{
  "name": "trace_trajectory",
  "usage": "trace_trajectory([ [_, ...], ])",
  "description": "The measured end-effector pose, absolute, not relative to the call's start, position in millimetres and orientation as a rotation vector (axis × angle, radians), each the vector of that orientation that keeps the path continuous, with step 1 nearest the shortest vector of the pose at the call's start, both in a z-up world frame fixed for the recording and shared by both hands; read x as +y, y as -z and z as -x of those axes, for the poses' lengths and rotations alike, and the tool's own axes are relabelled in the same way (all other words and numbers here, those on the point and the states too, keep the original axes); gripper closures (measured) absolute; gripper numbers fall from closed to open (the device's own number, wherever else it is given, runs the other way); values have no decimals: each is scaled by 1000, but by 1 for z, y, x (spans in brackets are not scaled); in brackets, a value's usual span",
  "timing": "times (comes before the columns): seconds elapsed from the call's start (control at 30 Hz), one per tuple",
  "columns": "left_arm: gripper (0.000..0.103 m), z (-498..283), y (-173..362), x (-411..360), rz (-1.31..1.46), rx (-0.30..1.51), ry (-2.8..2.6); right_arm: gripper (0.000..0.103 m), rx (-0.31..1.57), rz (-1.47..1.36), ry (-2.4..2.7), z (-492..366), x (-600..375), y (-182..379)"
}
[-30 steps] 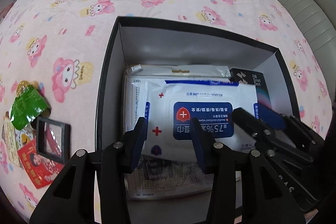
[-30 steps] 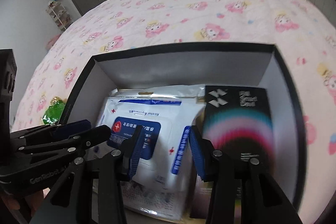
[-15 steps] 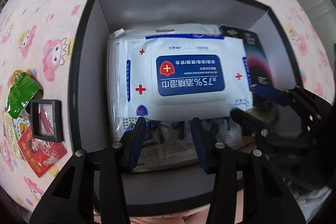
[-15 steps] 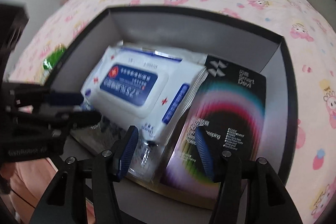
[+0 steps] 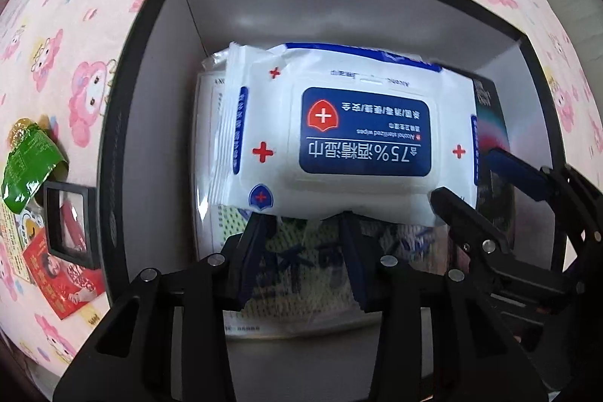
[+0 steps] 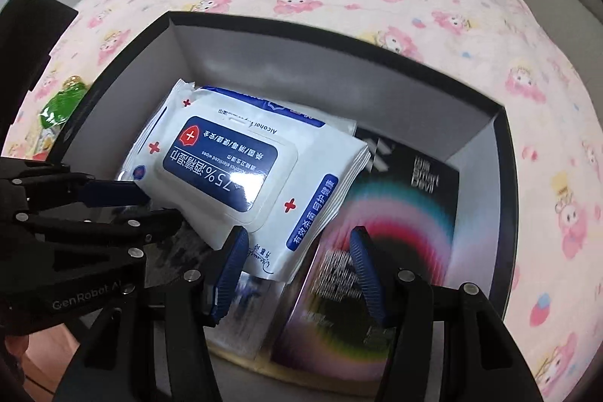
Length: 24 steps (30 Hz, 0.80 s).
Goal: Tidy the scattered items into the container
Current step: 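Release the wet-wipes pack onto the drawing pack and push it flat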
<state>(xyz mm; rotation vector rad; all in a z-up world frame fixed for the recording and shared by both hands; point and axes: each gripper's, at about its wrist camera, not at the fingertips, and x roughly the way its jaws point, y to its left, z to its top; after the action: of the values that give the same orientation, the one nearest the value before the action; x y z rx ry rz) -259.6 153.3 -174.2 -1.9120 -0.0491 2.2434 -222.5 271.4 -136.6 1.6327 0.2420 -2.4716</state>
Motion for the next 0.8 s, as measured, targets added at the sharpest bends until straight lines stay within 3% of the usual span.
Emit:
trace_trajectory([
  [0.23,59,270,173,160,1924,-56,-2303,50,25,-1621,2564,234,287,137],
  [0.4,59,249,162,162,1885,-8,-2290,50,-13,-1589,2597,223,295,135],
  [0.57,72,238,158,159,1867,54,-2288,50,-81,-1573,2637,216,307,127],
  [0.8,72,246,168,166,1895,28,-2269,50,-69,-1560,2576,223,302,134],
])
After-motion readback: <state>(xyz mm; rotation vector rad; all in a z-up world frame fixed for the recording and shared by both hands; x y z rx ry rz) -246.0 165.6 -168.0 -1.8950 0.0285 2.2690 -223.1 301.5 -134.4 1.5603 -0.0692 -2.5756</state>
